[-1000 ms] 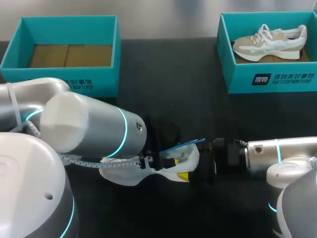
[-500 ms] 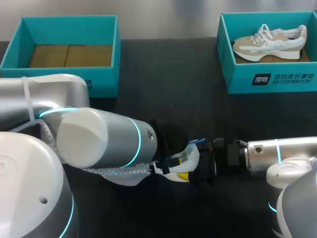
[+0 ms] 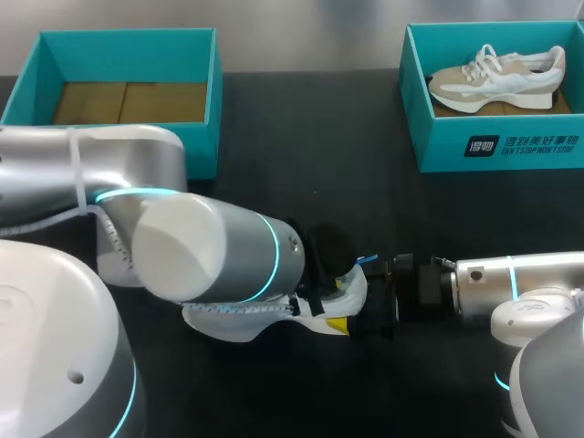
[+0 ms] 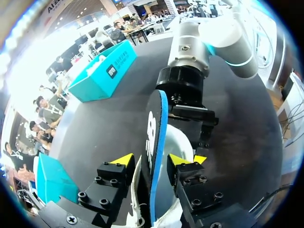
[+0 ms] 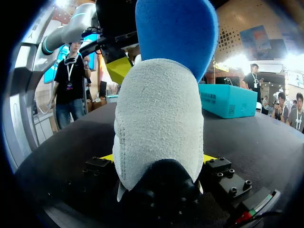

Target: Take the shoe out of the shoebox, open the shoe tongue, remove and reinsert the insole, then place the shoe into the shoebox

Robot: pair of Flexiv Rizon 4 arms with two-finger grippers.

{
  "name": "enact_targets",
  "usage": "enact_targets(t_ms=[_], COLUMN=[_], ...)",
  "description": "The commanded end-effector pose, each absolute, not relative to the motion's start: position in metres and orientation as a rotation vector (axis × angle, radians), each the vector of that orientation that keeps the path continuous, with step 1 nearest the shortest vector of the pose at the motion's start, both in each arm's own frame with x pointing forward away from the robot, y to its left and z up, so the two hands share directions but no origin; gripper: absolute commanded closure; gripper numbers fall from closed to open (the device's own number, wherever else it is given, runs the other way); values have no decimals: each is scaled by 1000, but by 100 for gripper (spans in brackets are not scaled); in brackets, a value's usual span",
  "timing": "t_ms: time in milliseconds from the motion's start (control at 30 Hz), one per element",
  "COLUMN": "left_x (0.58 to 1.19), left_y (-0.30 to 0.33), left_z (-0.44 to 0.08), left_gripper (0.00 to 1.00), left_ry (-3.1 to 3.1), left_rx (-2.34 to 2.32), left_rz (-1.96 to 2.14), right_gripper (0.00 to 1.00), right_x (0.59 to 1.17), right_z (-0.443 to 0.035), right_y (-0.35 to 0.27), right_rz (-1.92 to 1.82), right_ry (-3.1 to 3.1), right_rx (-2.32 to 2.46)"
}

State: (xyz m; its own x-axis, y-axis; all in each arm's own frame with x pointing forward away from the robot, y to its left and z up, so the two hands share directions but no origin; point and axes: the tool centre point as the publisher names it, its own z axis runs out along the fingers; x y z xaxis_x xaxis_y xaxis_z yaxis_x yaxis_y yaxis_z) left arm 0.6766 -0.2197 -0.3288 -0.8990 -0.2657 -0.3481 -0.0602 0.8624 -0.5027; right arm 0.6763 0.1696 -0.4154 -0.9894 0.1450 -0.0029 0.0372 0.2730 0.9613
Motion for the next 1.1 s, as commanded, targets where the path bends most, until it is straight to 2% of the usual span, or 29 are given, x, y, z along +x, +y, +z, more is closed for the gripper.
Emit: enact_targets(t_ms=[33,67,100,633,1100], left_x=[679,680,680,688,664], left_y=[-220,-220,-220,-233,-255], left_z=[-331,-331,-332,-301,-261], left_gripper=[80,98,100,100,100], left_ry=[2628,2628,2629,2840,2975], left_rx=[-247,-251,-254,-283,-198], left_rz=[-690,-689,-689,-870,-1111], right_gripper=[100,100,100,100,100], right_x=[675,675,675,675,675], right_z=[-416,-416,-416,-416,-416], right_y=[170,170,170,170,170], right_rz=[1828,1828,1828,1828,1828], right_ry=[2440,2440,2440,2440,2440], right_rx=[176,176,176,176,176])
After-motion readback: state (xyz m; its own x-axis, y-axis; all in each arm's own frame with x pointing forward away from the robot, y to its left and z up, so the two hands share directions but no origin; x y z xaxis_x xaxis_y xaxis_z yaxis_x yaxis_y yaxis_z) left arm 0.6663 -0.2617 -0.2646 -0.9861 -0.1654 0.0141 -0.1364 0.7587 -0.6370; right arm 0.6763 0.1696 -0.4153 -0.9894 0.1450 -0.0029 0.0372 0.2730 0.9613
